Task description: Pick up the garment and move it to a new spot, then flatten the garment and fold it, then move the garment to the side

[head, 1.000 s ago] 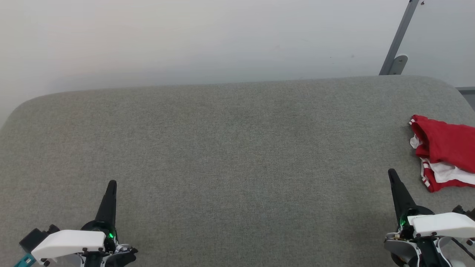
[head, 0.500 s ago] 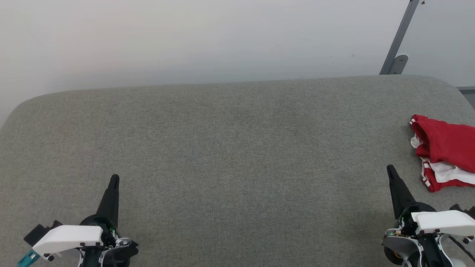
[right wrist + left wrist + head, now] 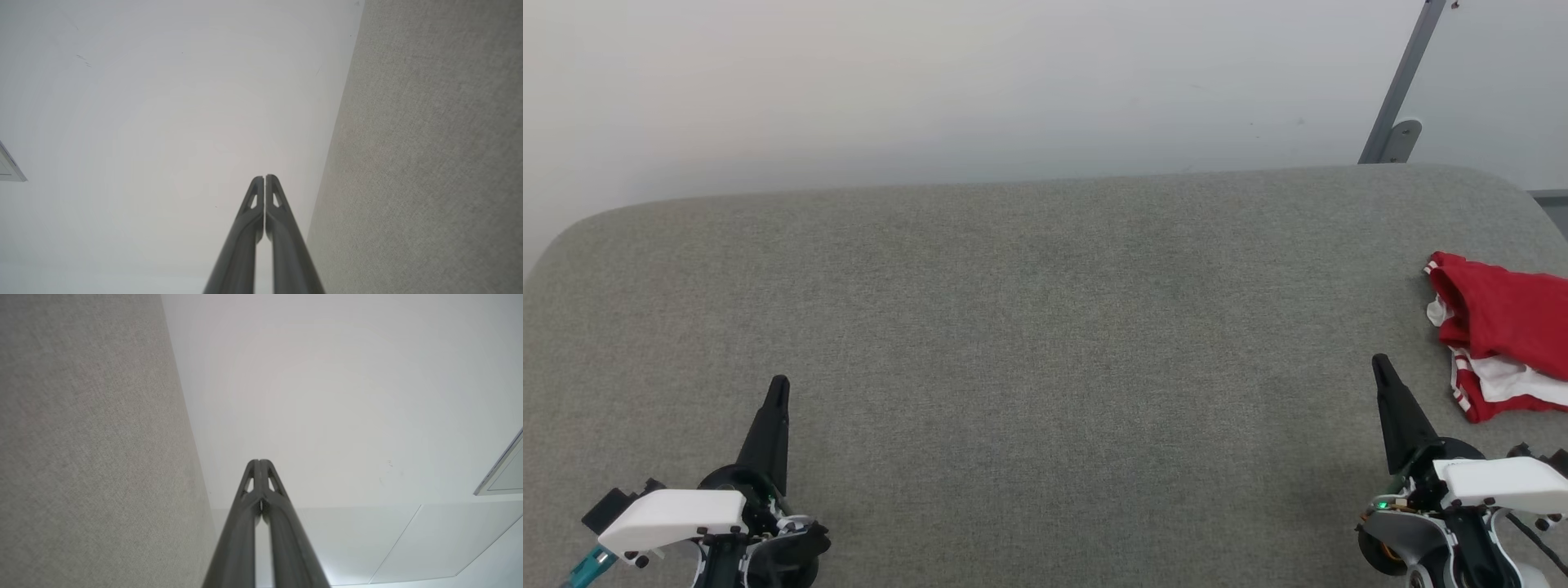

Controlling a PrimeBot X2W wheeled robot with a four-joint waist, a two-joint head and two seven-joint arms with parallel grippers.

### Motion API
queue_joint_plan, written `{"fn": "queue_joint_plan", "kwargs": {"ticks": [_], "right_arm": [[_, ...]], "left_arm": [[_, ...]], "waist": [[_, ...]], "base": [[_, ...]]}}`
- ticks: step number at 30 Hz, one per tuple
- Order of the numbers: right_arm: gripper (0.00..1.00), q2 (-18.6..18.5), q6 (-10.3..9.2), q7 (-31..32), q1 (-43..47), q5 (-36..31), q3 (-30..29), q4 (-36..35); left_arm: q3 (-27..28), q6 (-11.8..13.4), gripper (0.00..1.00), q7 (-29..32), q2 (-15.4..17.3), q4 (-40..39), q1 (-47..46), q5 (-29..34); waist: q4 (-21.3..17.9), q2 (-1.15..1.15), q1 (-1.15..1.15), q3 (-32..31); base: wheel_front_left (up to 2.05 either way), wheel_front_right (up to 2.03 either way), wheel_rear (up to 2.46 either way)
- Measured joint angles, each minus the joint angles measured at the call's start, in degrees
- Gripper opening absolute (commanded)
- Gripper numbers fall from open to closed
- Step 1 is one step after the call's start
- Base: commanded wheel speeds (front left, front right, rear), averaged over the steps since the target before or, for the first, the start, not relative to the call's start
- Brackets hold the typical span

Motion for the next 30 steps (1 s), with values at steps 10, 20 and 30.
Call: {"fn": "queue_joint_plan", "kwargs": {"ticks": [10,20,30], "right_arm": [[0.00,0.0,0.00,0.0,0.0,0.0,0.0,0.0],[0.00,0.0,0.00,0.0,0.0,0.0,0.0,0.0],[0.00,0.0,0.00,0.0,0.0,0.0,0.0,0.0]], "left_arm": [[0.0,0.0,0.00,0.0,0.0,0.0,0.0,0.0],[0.0,0.0,0.00,0.0,0.0,0.0,0.0,0.0],[0.0,0.0,0.00,0.0,0.0,0.0,0.0,0.0]], "waist": [[0.0,0.00,0.00,0.0],[0.0,0.00,0.00,0.0],[0.0,0.00,0.00,0.0]], "base": [[0.00,0.00,0.00],[0.00,0.00,0.00],[0.00,0.00,0.00]]}}
